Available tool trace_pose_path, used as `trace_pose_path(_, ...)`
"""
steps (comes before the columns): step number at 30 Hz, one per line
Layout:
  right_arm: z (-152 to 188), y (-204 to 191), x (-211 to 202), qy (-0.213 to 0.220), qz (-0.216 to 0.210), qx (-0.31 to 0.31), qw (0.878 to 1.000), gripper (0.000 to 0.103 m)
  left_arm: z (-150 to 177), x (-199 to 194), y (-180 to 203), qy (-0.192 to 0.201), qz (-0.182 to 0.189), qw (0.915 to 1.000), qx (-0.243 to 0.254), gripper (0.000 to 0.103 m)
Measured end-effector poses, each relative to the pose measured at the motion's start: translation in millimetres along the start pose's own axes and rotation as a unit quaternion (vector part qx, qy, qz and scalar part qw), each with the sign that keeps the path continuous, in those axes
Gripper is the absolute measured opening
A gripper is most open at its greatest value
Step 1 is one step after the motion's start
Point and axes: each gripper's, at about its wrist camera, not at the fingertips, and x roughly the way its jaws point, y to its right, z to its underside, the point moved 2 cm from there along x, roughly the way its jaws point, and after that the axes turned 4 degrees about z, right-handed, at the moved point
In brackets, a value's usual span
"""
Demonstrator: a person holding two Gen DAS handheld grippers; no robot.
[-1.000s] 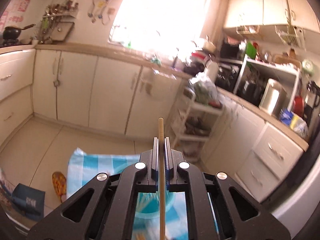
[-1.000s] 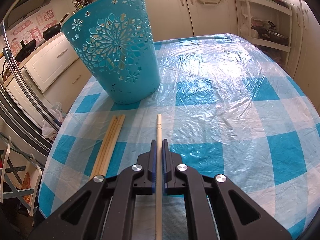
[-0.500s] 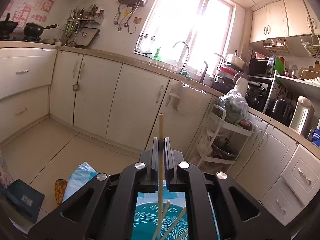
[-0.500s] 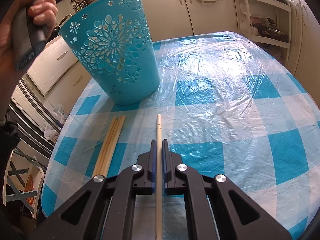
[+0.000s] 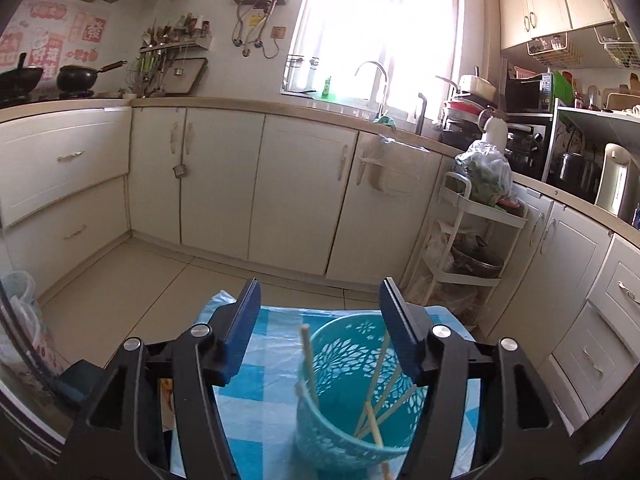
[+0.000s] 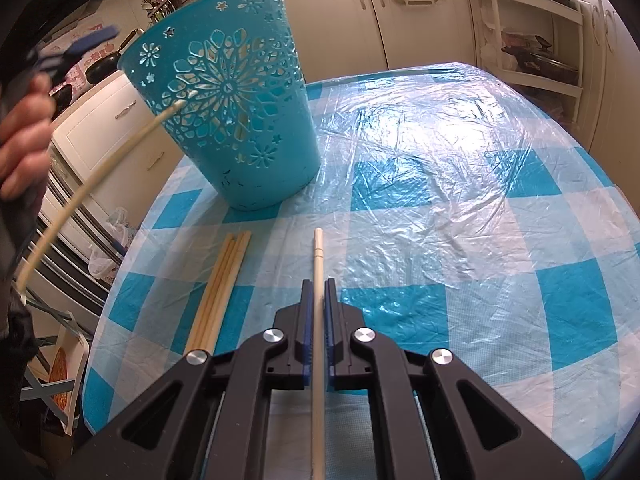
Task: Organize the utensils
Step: 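Lower the chopstick into the teal basket and open the left gripper, then grasp a chopstick with the left gripper while the right gripper regrasps and lifts its chopstick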
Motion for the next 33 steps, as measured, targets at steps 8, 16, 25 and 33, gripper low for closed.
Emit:
trace_pose_path(8,1,-6,-1,0.001,0.006,-0.016,1.000,0.012,51,-33,-53,-0.095,0.022,0.9919,-0.081,0.070)
trace_pose_path(16,4,-13,-2,0.006,0.010,-0.030,0.999,0.020,129,5,-2,-0.279,0.126,0.9502,-0.059,0.070)
trace_pose_path(25,3,-13,-3,0.001,0.022,-0.050,0.999,0.019,144,8,-23,-0.331,0.075,0.9388,-0.057,0.070)
trace_pose_path(33,5,-13,-5,-0.001,0.049,-0.066,0.997,0.006,167,27,-18,-0.346,-0.017,0.9371,0.042,0.070)
